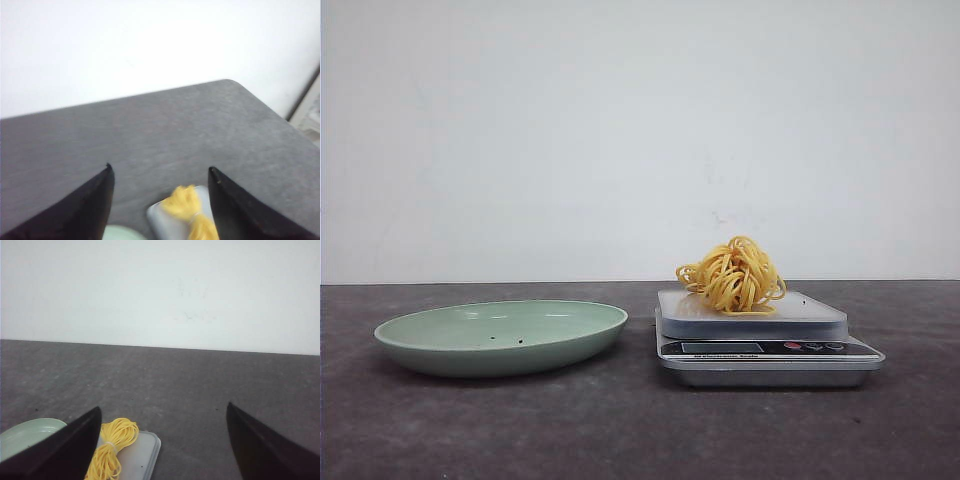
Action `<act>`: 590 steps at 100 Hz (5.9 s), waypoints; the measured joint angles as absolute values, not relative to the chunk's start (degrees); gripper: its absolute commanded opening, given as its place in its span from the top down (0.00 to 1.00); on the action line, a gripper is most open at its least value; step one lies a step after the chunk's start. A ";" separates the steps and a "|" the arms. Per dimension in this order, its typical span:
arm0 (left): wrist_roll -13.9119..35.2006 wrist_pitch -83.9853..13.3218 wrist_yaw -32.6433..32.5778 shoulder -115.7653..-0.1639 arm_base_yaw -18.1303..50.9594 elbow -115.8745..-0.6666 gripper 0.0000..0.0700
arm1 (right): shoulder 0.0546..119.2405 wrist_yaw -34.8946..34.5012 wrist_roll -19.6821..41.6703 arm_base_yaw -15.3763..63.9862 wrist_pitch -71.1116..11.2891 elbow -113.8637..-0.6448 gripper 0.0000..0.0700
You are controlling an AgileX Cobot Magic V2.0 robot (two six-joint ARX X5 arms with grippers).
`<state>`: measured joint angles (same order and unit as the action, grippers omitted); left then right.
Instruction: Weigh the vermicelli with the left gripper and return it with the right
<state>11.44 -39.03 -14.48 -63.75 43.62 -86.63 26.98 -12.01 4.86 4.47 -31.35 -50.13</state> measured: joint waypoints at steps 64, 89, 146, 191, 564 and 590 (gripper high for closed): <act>21.06 -64.93 -22.68 -21.23 43.16 -71.05 0.62 | 26.98 -12.01 4.01 4.47 -33.15 -50.13 0.28; 26.02 -65.36 -22.72 -9.96 41.45 -54.59 0.61 | 27.00 -12.12 3.84 4.47 -35.00 -50.13 0.28; 26.37 -64.42 -22.76 -9.85 41.39 -50.39 0.61 | 50.74 -14.68 7.84 14.96 -32.34 -56.14 0.28; 26.37 -64.47 -22.76 -9.85 41.39 -50.39 0.61 | 80.38 -11.09 12.56 24.18 -28.84 -66.94 0.28; 27.68 -66.22 -24.10 -9.85 41.39 -50.39 0.61 | 113.06 -3.51 21.47 46.87 -5.23 -76.14 0.99; 27.68 -66.22 -24.10 -9.85 41.39 -50.39 0.61 | 113.08 -4.51 21.45 46.87 -3.18 -76.66 0.59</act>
